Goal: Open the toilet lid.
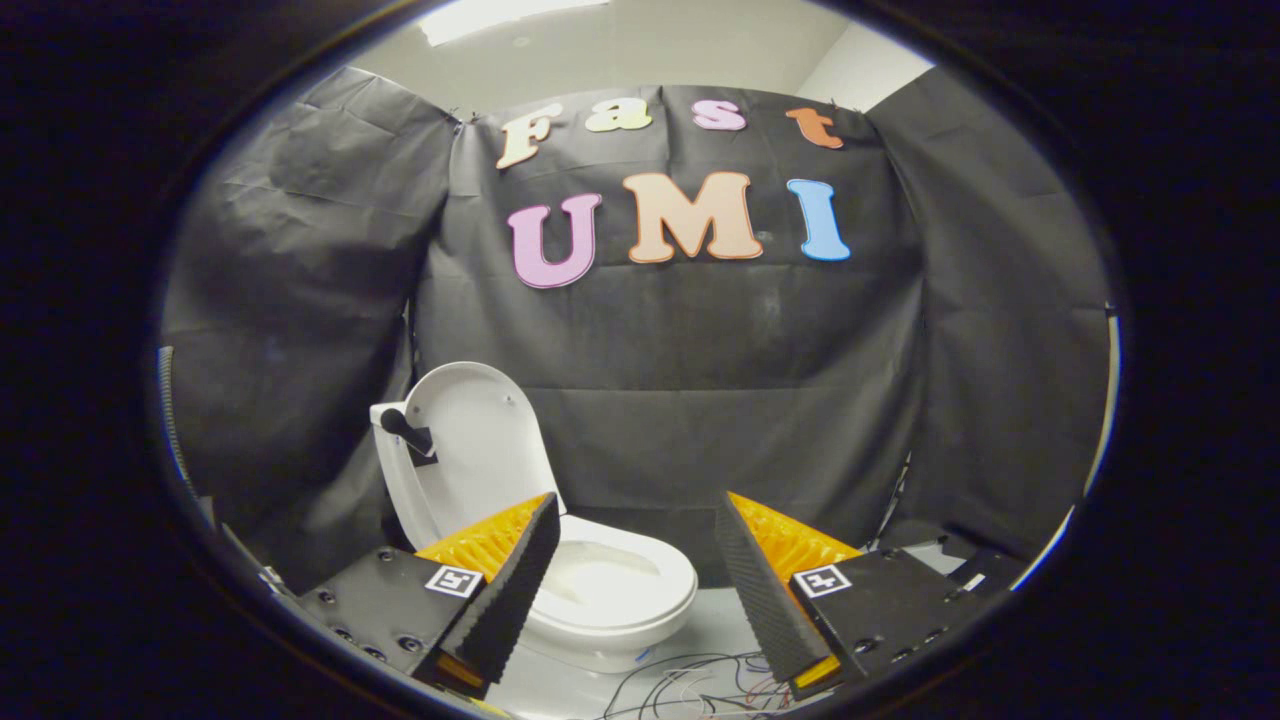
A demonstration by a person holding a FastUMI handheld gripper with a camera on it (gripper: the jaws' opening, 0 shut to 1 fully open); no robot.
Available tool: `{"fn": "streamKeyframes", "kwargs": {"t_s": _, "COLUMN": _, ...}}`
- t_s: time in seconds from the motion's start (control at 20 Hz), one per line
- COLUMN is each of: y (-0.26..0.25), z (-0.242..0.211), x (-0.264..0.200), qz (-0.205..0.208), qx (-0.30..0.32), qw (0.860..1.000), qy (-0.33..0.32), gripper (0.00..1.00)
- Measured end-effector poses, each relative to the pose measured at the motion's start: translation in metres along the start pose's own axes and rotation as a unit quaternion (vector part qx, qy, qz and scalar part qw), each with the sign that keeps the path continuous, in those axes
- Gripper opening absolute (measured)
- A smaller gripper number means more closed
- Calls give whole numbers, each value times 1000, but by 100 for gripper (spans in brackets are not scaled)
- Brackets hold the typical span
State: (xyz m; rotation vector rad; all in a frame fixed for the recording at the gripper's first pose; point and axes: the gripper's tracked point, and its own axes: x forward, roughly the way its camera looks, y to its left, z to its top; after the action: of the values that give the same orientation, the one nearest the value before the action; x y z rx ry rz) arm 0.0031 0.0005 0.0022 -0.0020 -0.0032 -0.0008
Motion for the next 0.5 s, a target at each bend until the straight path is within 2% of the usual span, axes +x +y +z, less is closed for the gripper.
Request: {"fn": "streamKeyframes", "kwargs": {"t_s": 0.5, "y": 12, "z": -3, "x": 82, "qz": 8, "qx": -6, "qw": 1000, "qy": -4, "gripper": 97}}
